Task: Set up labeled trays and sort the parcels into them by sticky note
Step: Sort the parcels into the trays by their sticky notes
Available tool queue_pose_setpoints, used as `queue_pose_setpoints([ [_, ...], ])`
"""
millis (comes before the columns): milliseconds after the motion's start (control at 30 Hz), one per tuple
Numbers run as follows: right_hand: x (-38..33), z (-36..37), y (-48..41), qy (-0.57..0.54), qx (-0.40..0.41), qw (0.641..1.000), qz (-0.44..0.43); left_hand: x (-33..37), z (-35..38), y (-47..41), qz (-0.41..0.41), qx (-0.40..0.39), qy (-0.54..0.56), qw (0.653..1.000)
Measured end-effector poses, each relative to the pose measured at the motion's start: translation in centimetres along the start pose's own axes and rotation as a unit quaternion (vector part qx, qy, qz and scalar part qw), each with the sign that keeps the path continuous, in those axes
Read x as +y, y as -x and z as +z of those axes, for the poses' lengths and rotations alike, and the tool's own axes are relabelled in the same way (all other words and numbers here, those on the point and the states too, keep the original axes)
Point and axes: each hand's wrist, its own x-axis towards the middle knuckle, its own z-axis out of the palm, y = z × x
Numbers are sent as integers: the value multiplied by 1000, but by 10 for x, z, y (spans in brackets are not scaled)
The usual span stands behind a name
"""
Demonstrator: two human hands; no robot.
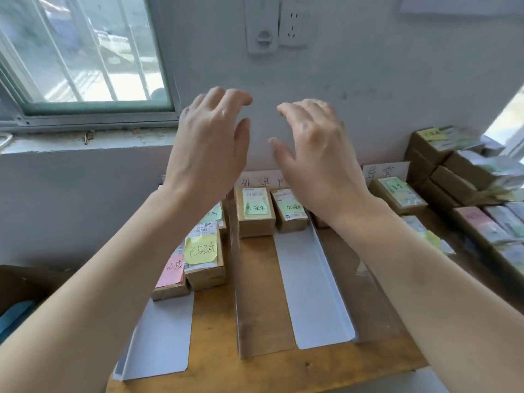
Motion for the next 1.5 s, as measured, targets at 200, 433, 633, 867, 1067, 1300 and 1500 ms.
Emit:
queue_pose_setpoints([
  [200, 82, -57, 22, 41, 75, 996, -16, 100, 44, -21, 66, 18, -31, 997],
  [433, 219, -143, 58, 97, 87, 991, -42, 249, 121, -41, 89, 60, -43, 993],
  [633, 305, -192, 78, 134, 101, 986, -14, 339, 169, -55, 110, 71, -17, 991],
  [867, 377, -229, 88, 192, 90, 976, 52, 391, 220, -77, 140, 49, 46, 988],
  [1067, 449, -253, 98, 221, 87, 967, 89, 431, 277, -94, 123, 17, 110, 986],
  [1300, 550, -245, 109, 165, 22, 977, 132, 469, 353, -95, 71, -39, 79, 994],
  [1500, 654, -246, 127, 98, -68, 985, 124, 532, 434, -89, -5, -85, 38, 996],
])
